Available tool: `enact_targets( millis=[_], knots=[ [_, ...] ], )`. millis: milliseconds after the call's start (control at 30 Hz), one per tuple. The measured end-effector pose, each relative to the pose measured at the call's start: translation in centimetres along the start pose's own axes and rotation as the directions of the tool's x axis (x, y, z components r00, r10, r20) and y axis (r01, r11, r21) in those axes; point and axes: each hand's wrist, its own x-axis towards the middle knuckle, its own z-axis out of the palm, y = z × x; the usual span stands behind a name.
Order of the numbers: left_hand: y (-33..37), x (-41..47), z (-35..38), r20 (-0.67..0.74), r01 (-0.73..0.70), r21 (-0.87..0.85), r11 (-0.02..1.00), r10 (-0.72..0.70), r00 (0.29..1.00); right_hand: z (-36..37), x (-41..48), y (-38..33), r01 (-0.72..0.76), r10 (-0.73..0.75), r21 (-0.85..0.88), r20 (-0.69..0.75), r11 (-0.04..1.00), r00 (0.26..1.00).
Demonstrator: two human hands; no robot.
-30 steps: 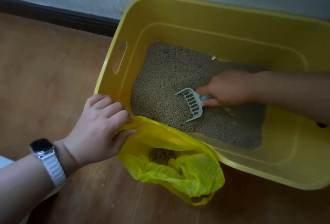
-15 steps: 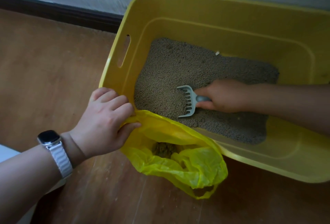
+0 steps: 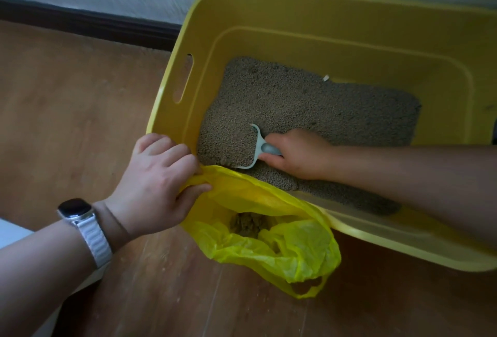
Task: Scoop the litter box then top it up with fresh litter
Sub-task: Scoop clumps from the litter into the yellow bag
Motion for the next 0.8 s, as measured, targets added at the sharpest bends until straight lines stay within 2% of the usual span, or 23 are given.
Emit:
enact_targets(
  millis=[167,300,533,800],
  knots=[
    [0.0,-0.1,-0.1,0.010,0.003,0.002,1.000,-0.004,1.000,-0.1,-0.1,-0.4,-0.041,0.044,0.112,-0.025,0.993,0.999],
    [0.1,-0.1,-0.2,0.022,0.007,0.006,1.000,-0.007,1.000,-0.6,0.0,-0.5,-0.036,0.046,0.101,-0.094,0.994,0.995],
    [0.1,0.0,-0.2,0.033,0.013,0.004,1.000,-0.013,0.999,-2.3,-1.8,1.4,-0.059,0.068,0.086,-0.107,0.995,0.992],
    [0.3,0.0,-0.5,0.060,0.040,0.003,0.999,-0.040,0.997,-6.4,-4.3,0.9,-0.109,0.148,0.184,-0.214,0.977,0.966]
  ],
)
